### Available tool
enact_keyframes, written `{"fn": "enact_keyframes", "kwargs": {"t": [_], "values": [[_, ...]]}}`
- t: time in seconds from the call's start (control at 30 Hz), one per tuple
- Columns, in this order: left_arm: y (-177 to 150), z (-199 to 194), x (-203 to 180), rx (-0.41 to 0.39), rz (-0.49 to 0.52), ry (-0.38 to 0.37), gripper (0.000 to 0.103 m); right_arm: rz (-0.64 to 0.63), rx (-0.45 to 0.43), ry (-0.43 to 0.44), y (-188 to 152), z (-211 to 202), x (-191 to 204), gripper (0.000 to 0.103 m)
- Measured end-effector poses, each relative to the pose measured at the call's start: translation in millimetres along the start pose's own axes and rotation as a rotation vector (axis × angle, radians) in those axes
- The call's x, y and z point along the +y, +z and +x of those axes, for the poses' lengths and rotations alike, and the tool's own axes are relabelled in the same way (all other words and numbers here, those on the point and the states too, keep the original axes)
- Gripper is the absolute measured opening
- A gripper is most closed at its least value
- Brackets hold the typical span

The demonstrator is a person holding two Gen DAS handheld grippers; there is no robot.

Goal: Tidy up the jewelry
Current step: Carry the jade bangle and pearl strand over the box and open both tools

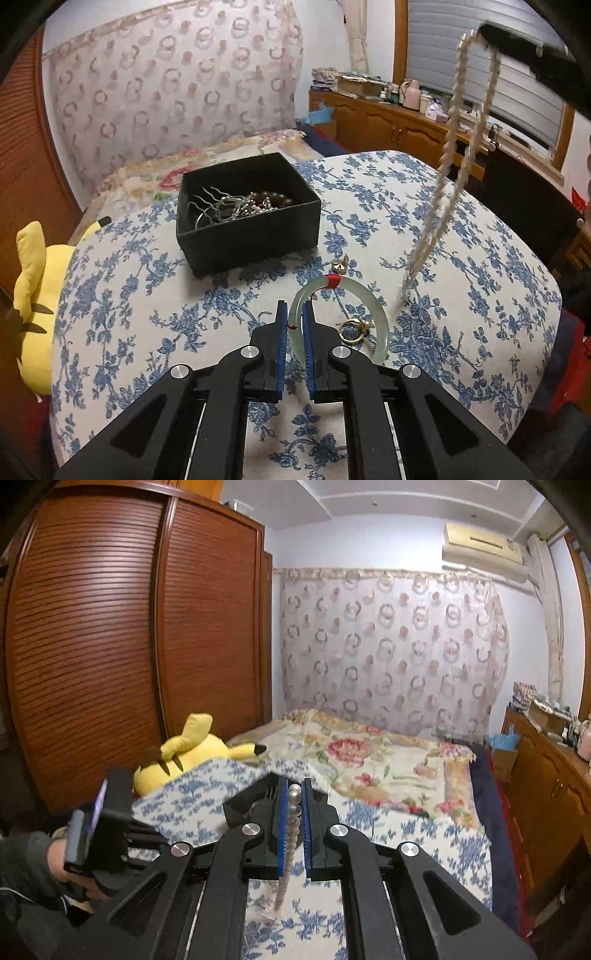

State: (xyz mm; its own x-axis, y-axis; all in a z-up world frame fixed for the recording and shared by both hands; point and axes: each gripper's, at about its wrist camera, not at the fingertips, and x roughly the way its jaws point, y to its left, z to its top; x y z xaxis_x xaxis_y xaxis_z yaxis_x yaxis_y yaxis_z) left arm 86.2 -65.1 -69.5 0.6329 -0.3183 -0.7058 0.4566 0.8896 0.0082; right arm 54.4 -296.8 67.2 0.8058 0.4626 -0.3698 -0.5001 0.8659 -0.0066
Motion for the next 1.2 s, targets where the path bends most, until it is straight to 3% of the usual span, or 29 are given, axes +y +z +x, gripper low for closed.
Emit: {"fn": "enact_keyframes", "kwargs": {"t": [0.4,0.7,1.2], "values": [[22.8,-12.5,14.2,-0.063,-0.033,0.027,0.007,-0.023,-0.026,0.001,25.0,2.9,-3.0,0.008],[45.0,-15.4,31.9,-0.107,-0.062,0.049,0.007,-0.035,0.007,0.012,45.8,40.9,-3.5,0.008],[70.4,13.9,69.1,-0.115,-0.12,0.047,0.008,-0.058,-0.062,0.035,101.4,87.2,-9.6,0.008]]}}
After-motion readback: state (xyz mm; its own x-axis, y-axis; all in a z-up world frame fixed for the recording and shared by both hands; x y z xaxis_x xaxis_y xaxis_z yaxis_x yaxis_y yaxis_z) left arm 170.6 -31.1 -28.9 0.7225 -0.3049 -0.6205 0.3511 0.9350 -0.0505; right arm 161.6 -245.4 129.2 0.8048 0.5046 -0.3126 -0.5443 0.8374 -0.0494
